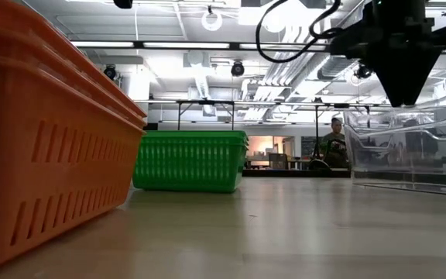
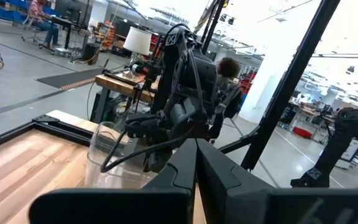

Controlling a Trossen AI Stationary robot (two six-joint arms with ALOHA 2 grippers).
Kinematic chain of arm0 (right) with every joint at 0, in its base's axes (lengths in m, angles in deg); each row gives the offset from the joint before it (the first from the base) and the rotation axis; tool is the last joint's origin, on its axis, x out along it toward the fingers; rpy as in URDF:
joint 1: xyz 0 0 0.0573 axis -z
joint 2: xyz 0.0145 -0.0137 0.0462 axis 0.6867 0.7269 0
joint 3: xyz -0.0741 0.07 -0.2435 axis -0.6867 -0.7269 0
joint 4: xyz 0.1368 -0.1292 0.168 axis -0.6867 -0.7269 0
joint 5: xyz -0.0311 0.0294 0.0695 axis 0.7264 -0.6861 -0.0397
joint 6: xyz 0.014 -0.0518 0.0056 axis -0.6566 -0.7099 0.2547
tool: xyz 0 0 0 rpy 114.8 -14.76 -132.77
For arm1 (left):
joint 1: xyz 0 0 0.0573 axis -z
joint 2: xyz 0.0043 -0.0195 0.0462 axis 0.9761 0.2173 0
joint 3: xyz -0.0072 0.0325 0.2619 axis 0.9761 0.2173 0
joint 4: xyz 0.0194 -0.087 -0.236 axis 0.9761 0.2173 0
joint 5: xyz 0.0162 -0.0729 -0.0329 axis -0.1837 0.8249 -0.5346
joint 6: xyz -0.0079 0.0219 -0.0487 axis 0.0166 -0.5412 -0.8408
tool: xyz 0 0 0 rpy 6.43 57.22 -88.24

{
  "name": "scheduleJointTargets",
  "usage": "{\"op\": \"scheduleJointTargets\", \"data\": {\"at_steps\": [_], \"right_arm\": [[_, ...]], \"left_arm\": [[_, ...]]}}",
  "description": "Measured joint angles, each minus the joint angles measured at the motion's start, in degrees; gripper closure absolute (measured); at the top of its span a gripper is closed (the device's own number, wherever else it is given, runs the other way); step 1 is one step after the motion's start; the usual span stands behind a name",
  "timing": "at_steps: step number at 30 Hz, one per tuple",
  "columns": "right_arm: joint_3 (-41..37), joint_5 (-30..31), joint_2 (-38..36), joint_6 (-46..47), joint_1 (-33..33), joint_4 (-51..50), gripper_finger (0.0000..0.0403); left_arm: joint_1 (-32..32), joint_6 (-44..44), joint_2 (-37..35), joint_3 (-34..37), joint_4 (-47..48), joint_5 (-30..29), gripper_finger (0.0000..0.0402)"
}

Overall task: Stack baskets by color
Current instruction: Stack the top center transparent bin on the right transparent bin

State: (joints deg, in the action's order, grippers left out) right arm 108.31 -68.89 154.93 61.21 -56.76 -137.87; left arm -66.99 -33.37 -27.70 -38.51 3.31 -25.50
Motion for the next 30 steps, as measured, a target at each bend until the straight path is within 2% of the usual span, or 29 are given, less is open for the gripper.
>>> {"op": "scheduleJointTargets", "data": {"at_steps": [7,12,17,24,27,30], "right_arm": [[6.9,1.0,-0.3,-8.2,0.2,-4.8,0.0194],[14.8,6.7,-0.4,-11.7,0.2,-9.6,0.0150],[18.8,9.7,-0.4,-17.3,0.1,-10.3,0.0146],[16.2,12.4,-3.4,-21.4,-1.9,-9.6,0.0150],[12.0,12.4,-7.8,-19.7,-2.5,-6.0,0.0176],[6.0,12.3,-13.6,-16.3,-2.9,-0.5,0.0231]], "left_arm": [[0.0,-0.1,0.0,0.0,0.2,0.1,0.0401],[0.0,-1.1,0.0,0.0,0.5,0.1,0.0401],[0.0,-1.5,0.0,0.0,1.6,0.1,0.0402],[0.0,-1.5,0.0,0.0,2.2,2.1,0.0402],[0.0,-1.5,0.0,0.0,2.6,2.1,0.0402],[0.0,-1.5,0.0,0.0,2.6,2.1,0.0402]]}}
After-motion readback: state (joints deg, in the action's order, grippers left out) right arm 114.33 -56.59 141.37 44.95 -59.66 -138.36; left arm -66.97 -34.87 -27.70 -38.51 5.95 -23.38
